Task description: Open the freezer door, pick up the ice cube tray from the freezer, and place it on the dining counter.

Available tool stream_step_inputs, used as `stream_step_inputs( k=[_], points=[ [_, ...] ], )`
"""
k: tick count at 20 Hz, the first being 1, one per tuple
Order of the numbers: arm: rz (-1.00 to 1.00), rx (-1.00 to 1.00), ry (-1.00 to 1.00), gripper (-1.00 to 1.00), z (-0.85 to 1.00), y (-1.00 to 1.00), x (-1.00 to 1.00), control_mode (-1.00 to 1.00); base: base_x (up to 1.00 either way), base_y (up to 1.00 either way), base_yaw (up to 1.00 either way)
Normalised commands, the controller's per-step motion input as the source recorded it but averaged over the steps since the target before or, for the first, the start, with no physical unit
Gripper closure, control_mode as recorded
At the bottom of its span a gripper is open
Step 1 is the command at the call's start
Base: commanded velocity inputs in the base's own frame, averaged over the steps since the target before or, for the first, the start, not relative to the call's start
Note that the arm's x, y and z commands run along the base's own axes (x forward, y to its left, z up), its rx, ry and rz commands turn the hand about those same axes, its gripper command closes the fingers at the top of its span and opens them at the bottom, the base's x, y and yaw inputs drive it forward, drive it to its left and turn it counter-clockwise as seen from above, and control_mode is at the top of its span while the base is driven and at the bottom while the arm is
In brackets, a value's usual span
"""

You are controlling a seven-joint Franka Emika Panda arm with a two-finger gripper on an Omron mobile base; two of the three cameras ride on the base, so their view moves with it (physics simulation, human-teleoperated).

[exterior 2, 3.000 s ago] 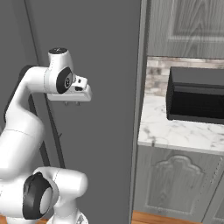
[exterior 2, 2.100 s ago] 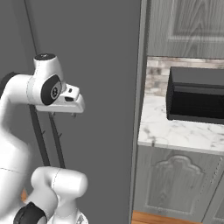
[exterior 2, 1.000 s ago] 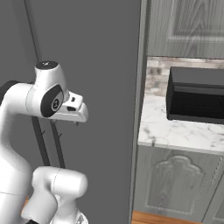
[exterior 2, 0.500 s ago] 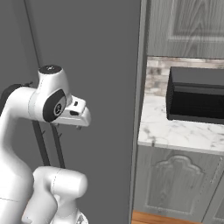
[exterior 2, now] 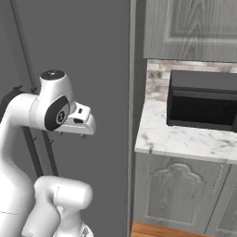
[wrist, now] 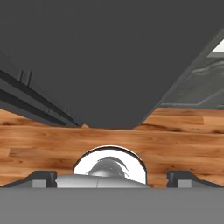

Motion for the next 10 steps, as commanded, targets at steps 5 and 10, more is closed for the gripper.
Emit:
stream_step_inputs(
  k=[5,10],
  points=[
    [0.0,0.0,0.0,-1.0,0.0,0.0,0.0,1.0,0.09,-0.16,0.0],
    [0.0,0.0,0.0,-1.0,0.0,0.0,0.0,1.0,0.31,0.0,0.0]
  ],
)
